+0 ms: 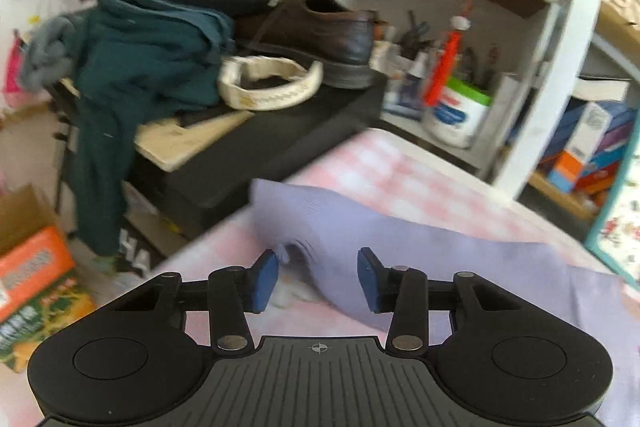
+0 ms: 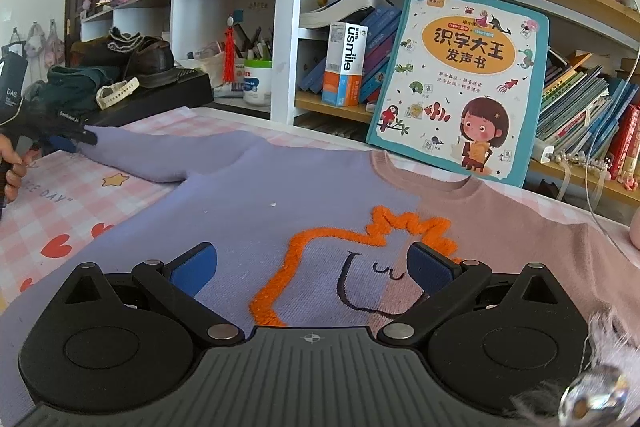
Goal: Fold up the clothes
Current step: 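Close the left tool on the lavender sleeve cuff, then lift the lavender sleeve with the left tool and lay it across the sweater front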
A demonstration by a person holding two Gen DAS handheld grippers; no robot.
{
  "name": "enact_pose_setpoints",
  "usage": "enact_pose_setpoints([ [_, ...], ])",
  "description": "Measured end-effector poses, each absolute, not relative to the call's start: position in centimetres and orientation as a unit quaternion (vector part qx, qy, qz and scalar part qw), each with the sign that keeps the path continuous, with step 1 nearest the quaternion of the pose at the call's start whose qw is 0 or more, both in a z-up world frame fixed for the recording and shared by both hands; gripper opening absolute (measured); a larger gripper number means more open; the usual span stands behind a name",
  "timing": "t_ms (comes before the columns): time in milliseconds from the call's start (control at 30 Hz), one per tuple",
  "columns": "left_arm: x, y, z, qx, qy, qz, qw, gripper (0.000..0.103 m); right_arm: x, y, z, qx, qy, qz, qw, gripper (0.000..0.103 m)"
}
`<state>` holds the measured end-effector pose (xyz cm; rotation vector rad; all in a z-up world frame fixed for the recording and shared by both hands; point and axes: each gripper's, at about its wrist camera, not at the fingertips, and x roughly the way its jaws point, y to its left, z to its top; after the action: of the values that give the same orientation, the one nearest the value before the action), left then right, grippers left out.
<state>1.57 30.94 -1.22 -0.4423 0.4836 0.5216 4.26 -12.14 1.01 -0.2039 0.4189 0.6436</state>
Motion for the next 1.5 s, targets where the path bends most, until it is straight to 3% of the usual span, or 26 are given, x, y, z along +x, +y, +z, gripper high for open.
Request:
enact_pose_setpoints([
  [233, 2.7, 30.4, -1.1, -0.221, 0.238, 0.242, 0.915, 0.041, 4.3, -12.2, 1.0, -0.101, 0.206, 0.315, 0.921, 0.102],
  [433, 2.3, 32.1, -1.2, -0.253, 0.232, 0.251, 0.905, 0.026, 4.3, -12.1, 0.9, -0.102, 0.209, 0.315, 0.92, 0.102],
  [500, 2.3, 32.4, -1.3, -0.255, 0.234, 0.254, 0.903, 0.008, 4.3, -12.2, 0.9, -0.103, 0.21, 0.31, 0.922, 0.102],
  [600, 1.9, 33.1, -1.6, -0.28, 0.226, 0.25, 0.899, 0.005, 4.2, -12.6, 1.0, -0.103, 0.215, 0.287, 0.928, 0.102],
  [833, 1.9, 32.3, -0.6, -0.268, 0.212, 0.232, 0.911, 0.003, 3.4, -16.7, 1.0, -0.079, 0.242, 0.215, 0.943, 0.102],
  [1033, 2.5, 28.9, 3.4, -0.225, 0.179, 0.174, 0.942, 0.003, 2.4, -20.0, 0.2, -0.066, 0.262, 0.162, 0.949, 0.102],
  [1500, 11.5, 12.0, 10.2, -0.137, 0.157, -0.08, 0.975, 0.003, 2.8, -21.1, -1.0, -0.062, 0.309, 0.135, 0.939, 0.102],
])
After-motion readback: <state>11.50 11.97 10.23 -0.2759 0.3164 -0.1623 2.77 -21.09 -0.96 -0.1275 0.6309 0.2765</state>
